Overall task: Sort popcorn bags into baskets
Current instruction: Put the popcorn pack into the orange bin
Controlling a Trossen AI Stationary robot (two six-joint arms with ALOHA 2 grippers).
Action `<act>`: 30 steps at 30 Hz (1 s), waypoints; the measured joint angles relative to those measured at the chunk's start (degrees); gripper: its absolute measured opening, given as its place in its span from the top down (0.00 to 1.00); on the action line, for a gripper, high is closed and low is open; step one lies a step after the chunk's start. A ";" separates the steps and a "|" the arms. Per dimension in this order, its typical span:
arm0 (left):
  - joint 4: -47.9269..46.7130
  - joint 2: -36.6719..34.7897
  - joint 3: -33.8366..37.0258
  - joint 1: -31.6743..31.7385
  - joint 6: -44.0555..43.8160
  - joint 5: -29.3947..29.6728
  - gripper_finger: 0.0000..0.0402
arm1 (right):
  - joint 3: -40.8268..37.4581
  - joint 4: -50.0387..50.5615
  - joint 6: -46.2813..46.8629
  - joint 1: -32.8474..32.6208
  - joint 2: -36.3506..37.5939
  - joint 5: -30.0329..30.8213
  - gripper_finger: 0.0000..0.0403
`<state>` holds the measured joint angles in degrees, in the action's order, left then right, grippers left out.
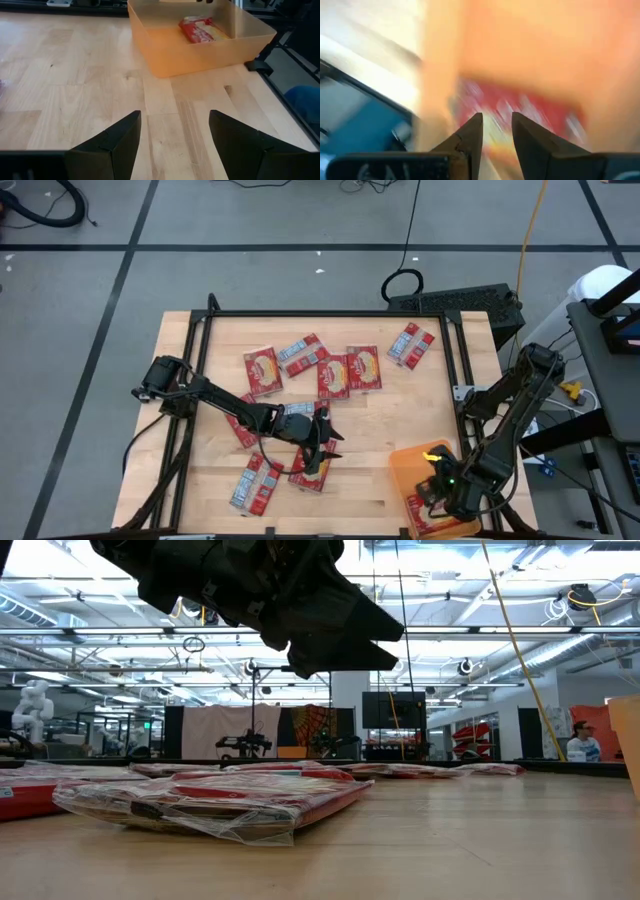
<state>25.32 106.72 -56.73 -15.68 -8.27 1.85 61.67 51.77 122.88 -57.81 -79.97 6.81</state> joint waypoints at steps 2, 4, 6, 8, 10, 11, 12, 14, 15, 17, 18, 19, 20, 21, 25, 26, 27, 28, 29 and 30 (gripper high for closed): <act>-2.69 -0.02 0.00 0.07 -0.33 0.63 0.40 | 0.00 -0.58 -2.89 0.74 -0.83 6.86 0.76; -7.01 0.00 0.00 0.67 -2.02 2.99 0.40 | 0.02 -1.42 -5.63 2.13 -2.11 11.90 0.76; -11.83 -0.69 0.04 1.96 -3.61 4.33 0.40 | 0.04 -2.67 -9.99 3.90 -3.98 16.93 0.76; -15.99 -1.76 0.04 3.43 -4.73 4.62 0.40 | 0.04 -5.06 -16.03 5.56 -6.40 22.13 0.76; -22.90 -3.68 -0.04 4.39 -5.94 4.68 0.40 | 0.04 -7.67 -21.44 6.95 -8.33 24.56 0.76; -26.11 -4.54 0.06 4.76 -6.42 4.68 0.40 | 0.04 -8.64 -23.75 7.72 -9.12 24.67 0.76; -28.49 -5.43 0.07 5.12 -7.13 4.75 0.40 | 0.04 -9.70 -25.82 8.36 -9.78 24.65 0.76; -35.00 -7.94 0.04 5.43 -8.94 6.14 0.40 | 0.04 -11.91 -30.07 9.16 -10.97 25.62 0.76; -37.41 -8.93 0.04 5.35 -9.76 7.02 0.40 | 0.04 -12.92 -32.09 9.49 -11.56 26.62 0.76; -40.31 -10.33 -0.03 4.71 -11.14 7.75 0.40 | 0.04 -14.68 -35.73 10.01 -12.53 29.49 0.76; -42.02 -11.16 0.46 3.99 -11.76 7.73 0.40 | 0.04 -15.20 -37.38 10.32 -12.91 31.14 0.76; -43.24 -11.79 1.11 3.12 -12.35 7.69 0.40 | 0.04 -15.52 -38.85 10.72 -13.22 32.63 0.76; -42.43 -12.07 1.71 2.18 -13.20 7.69 0.40 | 0.04 -15.59 -40.20 11.10 -13.45 34.03 0.76; -40.68 -12.22 2.46 1.17 -14.11 7.69 0.40 | 0.04 -15.62 -41.19 11.50 -13.53 35.34 0.76; -41.30 -12.35 5.47 -3.83 -20.65 11.27 0.40 | 0.04 -16.45 -45.83 14.52 -13.48 36.96 0.76; -40.61 -12.36 6.18 -5.27 -22.67 12.90 0.40 | 0.04 -17.05 -47.39 15.46 -13.48 36.95 0.76; -40.04 -12.46 6.90 -6.73 -24.70 14.40 0.40 | 0.04 -17.98 -48.95 16.29 -13.49 36.90 0.76; -39.12 -12.48 7.48 -8.09 -26.52 15.36 0.40 | 0.04 -19.30 -50.74 17.06 -13.48 36.83 0.76; -38.18 -12.39 7.78 -9.50 -28.75 15.95 0.40 | 0.04 -20.83 -52.91 17.86 -13.50 36.70 0.76; -37.42 -12.37 7.88 -10.92 -30.71 16.43 0.40 | 0.04 -22.67 -55.26 18.65 -13.48 36.63 0.76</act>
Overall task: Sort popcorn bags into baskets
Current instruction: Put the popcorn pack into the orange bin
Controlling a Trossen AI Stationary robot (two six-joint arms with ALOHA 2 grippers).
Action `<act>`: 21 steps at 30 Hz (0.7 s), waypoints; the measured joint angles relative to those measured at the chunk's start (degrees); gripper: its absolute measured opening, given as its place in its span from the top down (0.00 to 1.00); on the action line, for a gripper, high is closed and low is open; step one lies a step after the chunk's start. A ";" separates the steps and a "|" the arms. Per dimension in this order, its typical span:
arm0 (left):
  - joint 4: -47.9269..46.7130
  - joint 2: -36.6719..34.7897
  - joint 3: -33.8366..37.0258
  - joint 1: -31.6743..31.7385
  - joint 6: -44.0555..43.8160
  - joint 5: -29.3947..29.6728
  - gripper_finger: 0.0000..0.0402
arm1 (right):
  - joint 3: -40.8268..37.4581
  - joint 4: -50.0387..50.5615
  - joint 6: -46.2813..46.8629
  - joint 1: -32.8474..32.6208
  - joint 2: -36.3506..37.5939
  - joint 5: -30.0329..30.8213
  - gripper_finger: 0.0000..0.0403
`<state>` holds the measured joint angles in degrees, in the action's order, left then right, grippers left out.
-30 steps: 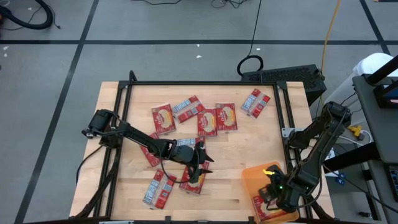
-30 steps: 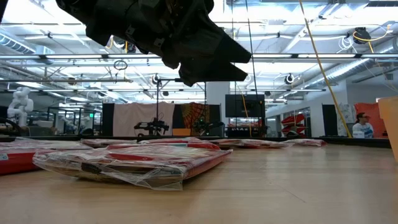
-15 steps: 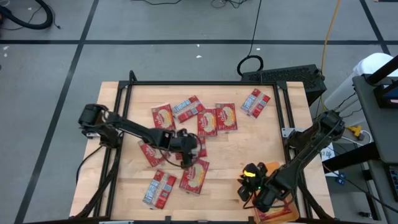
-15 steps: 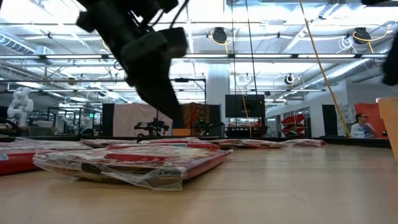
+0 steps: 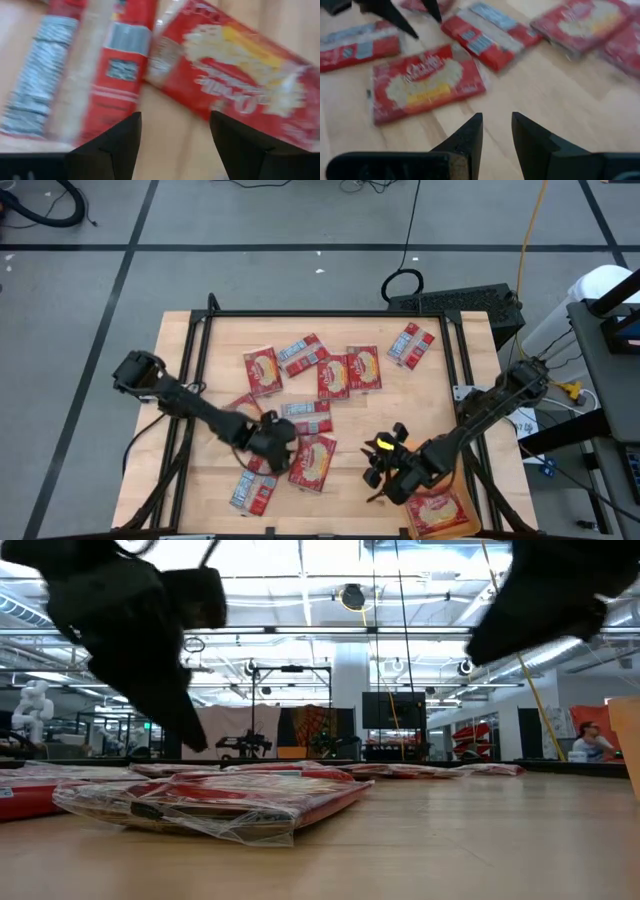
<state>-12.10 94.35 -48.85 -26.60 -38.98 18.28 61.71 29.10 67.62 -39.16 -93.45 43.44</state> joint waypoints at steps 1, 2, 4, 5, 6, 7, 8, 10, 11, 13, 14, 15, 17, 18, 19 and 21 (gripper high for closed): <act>1.41 -0.02 0.01 -1.41 -1.77 0.40 0.40 | 0.00 -2.04 -2.28 0.61 0.00 -0.07 0.76; 3.52 -0.01 0.01 -2.87 -3.25 0.64 0.40 | 0.00 -4.14 -4.61 1.07 0.00 -0.15 0.76; 7.37 0.44 -0.07 -5.80 -5.88 1.01 0.40 | 0.00 -8.47 -9.04 1.85 0.00 -0.17 0.76; 9.10 0.80 -0.07 -7.25 -7.41 1.62 0.40 | 0.00 -10.59 -11.11 2.06 0.00 -0.17 0.76; 10.72 1.27 -0.07 -8.59 -8.66 2.07 0.40 | 0.00 -12.39 -12.96 2.15 0.00 -0.14 0.76; 12.37 1.75 -0.05 -9.78 -9.46 2.60 0.40 | 0.00 -13.79 -14.45 2.37 0.00 -0.07 0.76; 13.90 2.37 -0.07 -10.96 -9.60 2.65 0.40 | 0.00 -15.16 -15.72 2.48 0.00 -0.06 0.76; 16.67 3.89 -0.07 -12.95 -9.19 1.87 0.40 | 0.00 -17.25 -16.87 2.52 0.00 -0.06 0.76; 17.43 4.57 -0.07 -13.67 -9.36 1.32 0.40 | 0.00 -17.97 -17.51 2.58 0.00 -0.06 0.76; 18.97 5.63 -0.05 -14.66 -11.60 1.43 0.40 | 0.00 -19.09 -17.54 2.61 0.00 -0.11 0.76; 19.58 5.95 -0.06 -14.88 -13.52 2.09 0.40 | 0.00 -19.34 -17.40 2.61 0.00 -0.11 0.76; 19.72 6.35 -0.10 -15.07 -15.39 2.99 0.40 | 0.00 -19.83 -17.38 2.61 0.00 -0.13 0.76; 18.64 6.86 -0.10 -14.79 -18.79 4.15 0.40 | 0.00 -21.07 -17.39 2.34 0.00 -0.15 0.76; 17.40 6.91 -0.08 -14.47 -20.60 4.31 0.40 | 0.00 -21.49 -17.38 2.30 0.00 -0.15 0.76; 16.58 6.91 -0.07 -14.15 -22.37 4.25 0.40 | 0.00 -22.15 -17.26 2.28 0.00 -0.15 0.76; 15.48 6.87 -0.07 -13.74 -24.54 4.26 0.40 | 0.00 -23.43 -16.90 2.00 0.00 -0.13 0.76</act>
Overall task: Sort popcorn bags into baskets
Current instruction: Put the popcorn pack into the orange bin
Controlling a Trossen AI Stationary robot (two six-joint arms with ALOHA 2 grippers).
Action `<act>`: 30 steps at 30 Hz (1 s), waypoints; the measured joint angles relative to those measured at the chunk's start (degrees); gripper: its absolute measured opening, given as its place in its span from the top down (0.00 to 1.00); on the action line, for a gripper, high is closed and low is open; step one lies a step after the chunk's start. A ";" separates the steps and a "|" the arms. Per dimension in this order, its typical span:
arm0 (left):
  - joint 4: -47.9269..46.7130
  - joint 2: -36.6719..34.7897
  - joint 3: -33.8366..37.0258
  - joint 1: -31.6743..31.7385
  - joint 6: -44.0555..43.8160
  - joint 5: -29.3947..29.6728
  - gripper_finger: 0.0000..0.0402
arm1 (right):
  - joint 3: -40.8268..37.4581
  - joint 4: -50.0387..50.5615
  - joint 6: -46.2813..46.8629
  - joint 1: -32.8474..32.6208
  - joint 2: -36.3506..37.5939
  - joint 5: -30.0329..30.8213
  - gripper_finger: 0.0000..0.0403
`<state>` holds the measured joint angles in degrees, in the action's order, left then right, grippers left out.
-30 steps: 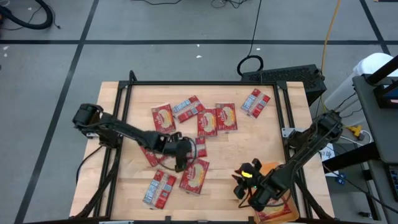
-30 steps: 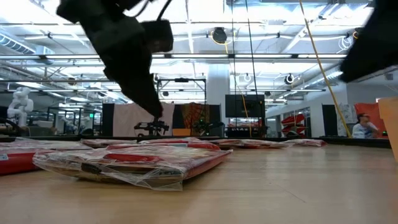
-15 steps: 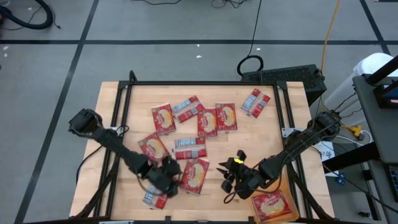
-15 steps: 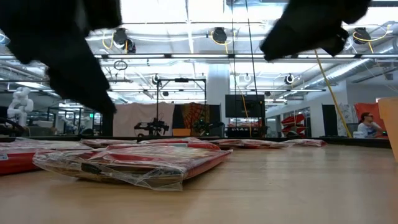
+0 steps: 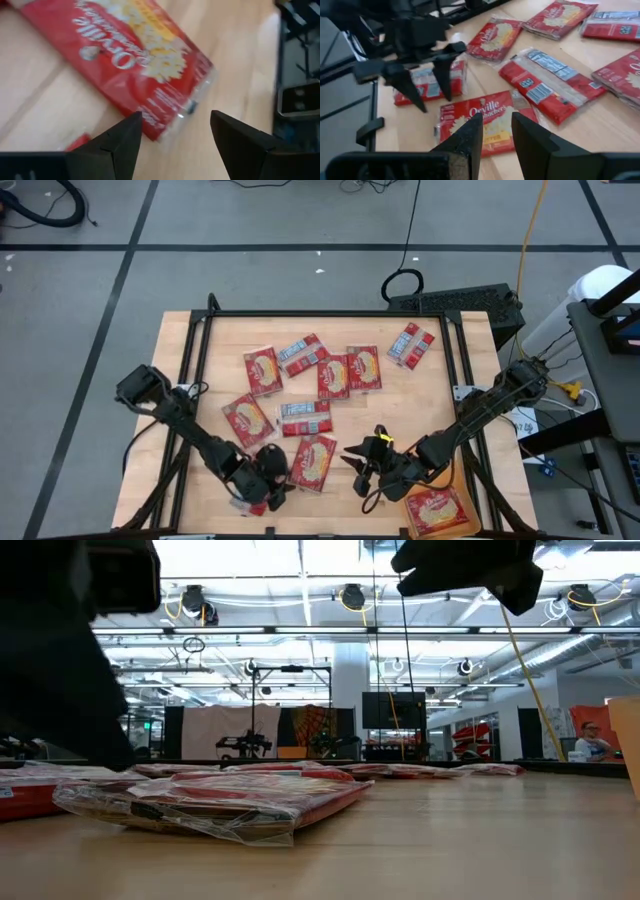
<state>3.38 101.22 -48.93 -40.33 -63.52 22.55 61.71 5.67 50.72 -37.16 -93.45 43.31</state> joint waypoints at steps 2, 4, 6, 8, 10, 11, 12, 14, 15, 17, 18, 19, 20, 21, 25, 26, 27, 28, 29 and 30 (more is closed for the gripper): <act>-1.26 -0.01 0.00 0.48 -0.03 0.00 0.40 | -0.02 -1.49 -0.71 -0.07 -0.22 0.13 0.76; -1.97 -0.01 0.00 1.06 -0.03 -0.30 0.40 | -0.02 -1.70 -0.42 -0.43 -0.45 0.14 0.76; -2.40 -0.01 0.00 1.56 -0.22 -0.93 0.40 | -0.04 -1.68 0.37 -0.85 -0.78 0.11 0.76; -2.44 -0.01 0.00 1.90 0.04 -1.34 0.40 | -0.04 -1.55 0.86 -1.40 -1.14 0.18 0.76; -2.68 -0.03 0.00 2.14 0.37 -1.51 0.40 | -0.09 -0.73 0.65 -1.98 -1.29 0.11 0.76; -3.12 -0.03 0.00 2.14 0.36 -1.54 0.40 | -0.09 -1.11 0.65 -2.04 -1.54 0.13 0.76; -3.55 -0.03 0.00 2.14 0.34 -1.73 0.40 | -0.09 -1.31 0.67 -2.06 -1.55 0.11 0.76; -3.97 -0.03 0.00 2.14 0.38 -2.29 0.40 | -0.09 -1.17 0.40 -2.53 -1.65 0.17 0.76; -4.46 -0.03 0.00 2.22 0.28 -2.62 0.40 | -0.09 -1.35 -0.19 -2.65 -1.68 0.18 0.76; -5.16 -0.03 0.02 2.68 0.38 -3.36 0.40 | -0.07 -1.79 -0.91 -2.79 -2.00 0.49 0.76; -5.02 -0.03 0.02 2.97 0.88 -3.71 0.40 | -0.07 -1.75 -1.18 -2.83 -2.19 0.79 0.76; -4.71 -0.03 0.02 3.38 1.08 -4.51 0.40 | -0.07 -1.61 -1.84 -2.83 -2.32 1.48 0.76; -4.49 -0.05 0.02 3.73 1.09 -5.28 0.40 | -0.07 -1.49 -2.50 -2.77 -2.36 1.70 0.76; -4.50 -0.04 0.02 4.10 0.86 -6.15 0.40 | -0.07 -1.59 -3.52 -2.56 -2.36 1.77 0.76; -2.81 0.21 0.02 5.93 0.70 -7.60 0.40 | -0.07 -2.08 -7.79 -1.37 -2.29 1.93 0.76; -1.53 0.78 -0.01 6.50 1.00 -8.09 0.40 | -0.07 -2.64 -8.90 -1.09 -2.29 1.91 0.76; -0.36 1.59 -0.02 7.02 1.52 -8.97 0.40 | -0.07 -3.55 -9.95 -0.79 -2.29 1.91 0.76; 0.31 2.41 -0.02 7.55 2.01 -9.50 0.41 | -0.07 -4.44 -11.01 -0.54 -2.29 1.92 0.76; 1.13 3.25 -0.11 8.13 2.02 -10.83 0.41 | -0.07 -5.04 -12.03 -0.20 -2.29 1.91 0.76; 2.29 4.37 -0.15 8.68 2.07 -11.65 0.41 | -0.07 -5.58 -13.04 0.06 -2.29 1.88 0.76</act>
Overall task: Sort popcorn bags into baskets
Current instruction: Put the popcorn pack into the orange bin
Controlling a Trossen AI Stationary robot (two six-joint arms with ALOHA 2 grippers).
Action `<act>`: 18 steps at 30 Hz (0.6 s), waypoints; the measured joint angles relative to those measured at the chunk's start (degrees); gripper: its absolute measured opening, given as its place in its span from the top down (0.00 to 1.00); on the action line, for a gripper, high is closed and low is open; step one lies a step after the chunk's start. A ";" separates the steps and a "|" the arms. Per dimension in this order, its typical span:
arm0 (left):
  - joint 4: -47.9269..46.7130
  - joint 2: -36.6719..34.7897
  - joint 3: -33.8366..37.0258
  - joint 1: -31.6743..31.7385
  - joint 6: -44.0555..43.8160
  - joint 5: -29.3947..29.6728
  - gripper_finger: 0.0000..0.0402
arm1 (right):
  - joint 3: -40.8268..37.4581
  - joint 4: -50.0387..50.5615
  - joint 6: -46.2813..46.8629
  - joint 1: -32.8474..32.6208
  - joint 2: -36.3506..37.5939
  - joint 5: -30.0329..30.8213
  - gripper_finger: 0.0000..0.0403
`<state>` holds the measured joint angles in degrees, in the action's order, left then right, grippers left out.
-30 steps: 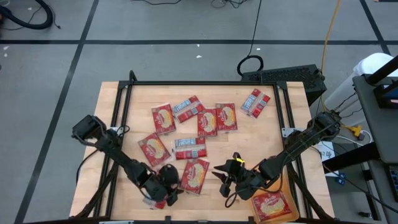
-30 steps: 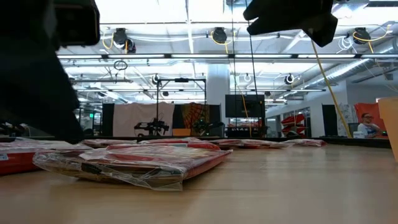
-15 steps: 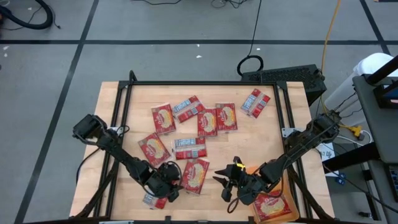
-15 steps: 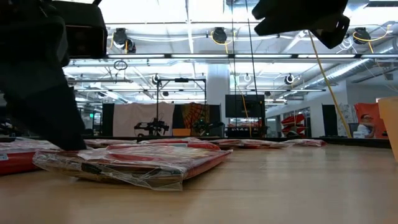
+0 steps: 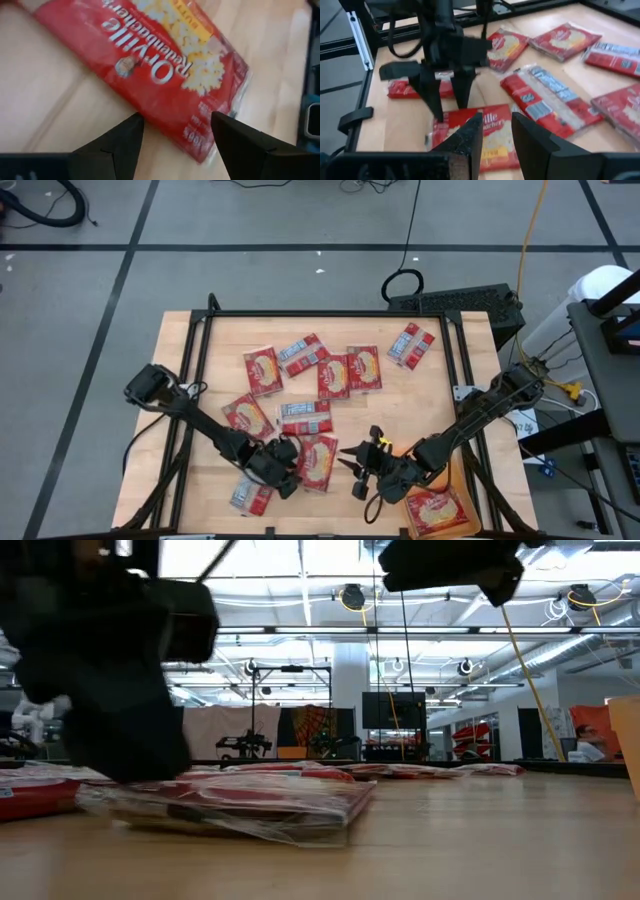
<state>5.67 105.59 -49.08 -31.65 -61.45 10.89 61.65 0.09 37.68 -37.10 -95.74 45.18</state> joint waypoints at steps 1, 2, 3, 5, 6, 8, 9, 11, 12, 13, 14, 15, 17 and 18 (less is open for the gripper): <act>0.72 1.06 -0.12 0.41 0.08 -0.74 0.41 | 0.00 -0.55 -1.07 0.15 0.00 -0.04 0.76; 1.90 2.00 -0.13 0.69 0.44 -1.19 0.41 | 0.00 -1.25 -2.36 0.32 0.00 -0.10 0.76; 3.06 2.86 -0.23 0.85 1.23 -1.20 0.42 | 0.00 -2.27 -3.45 0.41 0.00 -0.16 0.76; 5.65 4.10 -0.22 1.00 4.48 -1.27 0.47 | 0.00 -3.43 -4.64 0.39 0.02 -0.17 0.76; 6.71 4.45 -0.15 1.00 7.28 -1.25 0.51 | 0.00 -3.45 -5.08 0.39 0.02 -0.19 0.76; 8.22 4.68 -0.01 0.72 13.21 -0.73 0.62 | 0.00 -3.26 -5.64 0.37 0.02 -0.30 0.76; 8.80 4.71 0.06 0.61 16.27 -0.27 0.68 | 0.00 -3.29 -5.81 0.37 0.02 -0.26 0.76; 10.06 4.48 0.07 0.76 22.10 0.05 0.83 | -0.18 -3.50 -5.81 0.56 0.02 -0.22 0.76; 10.26 4.33 0.06 0.96 24.92 -0.36 0.90 | -0.39 -3.37 -5.59 0.75 0.02 -0.21 0.76; 10.24 4.28 0.08 1.31 26.83 -0.82 0.95 | -0.65 -3.28 -5.35 1.09 0.02 -0.28 0.76; 10.30 4.28 0.13 1.70 28.15 -1.10 0.97 | -0.94 -3.30 -4.97 1.56 0.02 -0.44 0.76; 10.34 4.30 0.13 2.12 29.44 -1.51 0.97 | -1.19 -3.29 -4.48 2.14 0.02 -0.62 0.76; 10.24 4.06 0.13 2.88 31.49 -1.84 0.97 | -1.67 -3.32 -3.53 3.66 0.02 -2.57 0.76; 10.07 3.79 0.13 3.19 32.46 -1.82 0.98 | -1.93 -3.32 -2.90 4.55 0.02 -4.17 0.76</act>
<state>15.75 109.38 -48.95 -28.46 -28.99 9.07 59.72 -3.22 34.78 -32.54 -95.72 41.02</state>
